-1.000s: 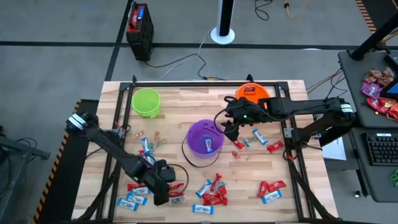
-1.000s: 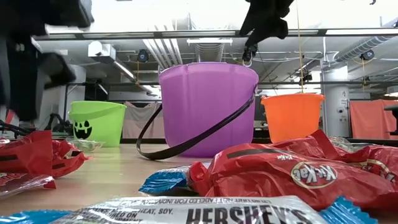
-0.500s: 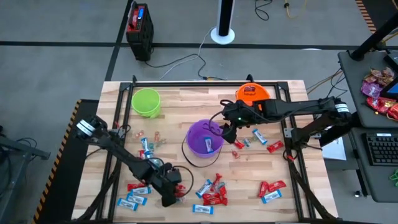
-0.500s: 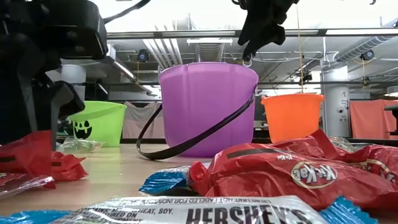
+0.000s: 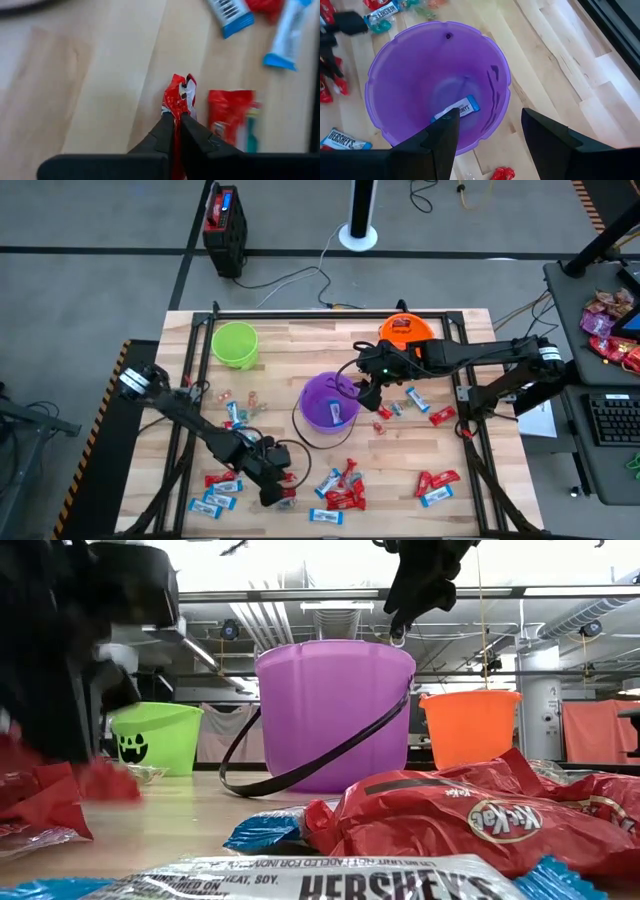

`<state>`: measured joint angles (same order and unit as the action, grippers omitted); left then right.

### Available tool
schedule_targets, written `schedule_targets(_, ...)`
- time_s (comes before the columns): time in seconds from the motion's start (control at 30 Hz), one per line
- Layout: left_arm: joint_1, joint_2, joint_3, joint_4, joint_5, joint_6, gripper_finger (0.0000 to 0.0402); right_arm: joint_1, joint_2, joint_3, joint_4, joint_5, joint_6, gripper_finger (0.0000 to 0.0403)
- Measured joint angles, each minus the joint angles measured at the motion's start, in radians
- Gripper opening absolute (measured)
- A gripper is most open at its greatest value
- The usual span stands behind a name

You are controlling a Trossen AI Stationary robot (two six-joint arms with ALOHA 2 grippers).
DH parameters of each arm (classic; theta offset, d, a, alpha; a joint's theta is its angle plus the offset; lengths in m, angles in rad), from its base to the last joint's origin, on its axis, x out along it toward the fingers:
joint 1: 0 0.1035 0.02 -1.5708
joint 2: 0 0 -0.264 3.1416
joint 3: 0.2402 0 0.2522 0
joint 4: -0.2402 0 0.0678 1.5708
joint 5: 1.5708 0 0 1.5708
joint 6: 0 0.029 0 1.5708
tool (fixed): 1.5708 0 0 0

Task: Sort candy by brand, put in halloween buckets
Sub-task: Put the red chocolate into the green bucket

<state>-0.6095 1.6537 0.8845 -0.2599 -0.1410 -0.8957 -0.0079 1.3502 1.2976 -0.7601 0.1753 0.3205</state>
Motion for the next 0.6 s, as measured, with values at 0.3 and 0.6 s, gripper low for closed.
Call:
schedule_targets(0.3,0.09,-0.374,0.002,-0.192,-0.147,-0.043,0.0001,-0.041,-0.003,0.0,0.002,0.0,-0.036,0.0206)
schedule_targets(0.6,0.537,-0.701,0.008,-0.28,-0.296,0.025,0.0,-0.233,-0.007,0.028,0.051,-0.072,-0.078,0.0206)
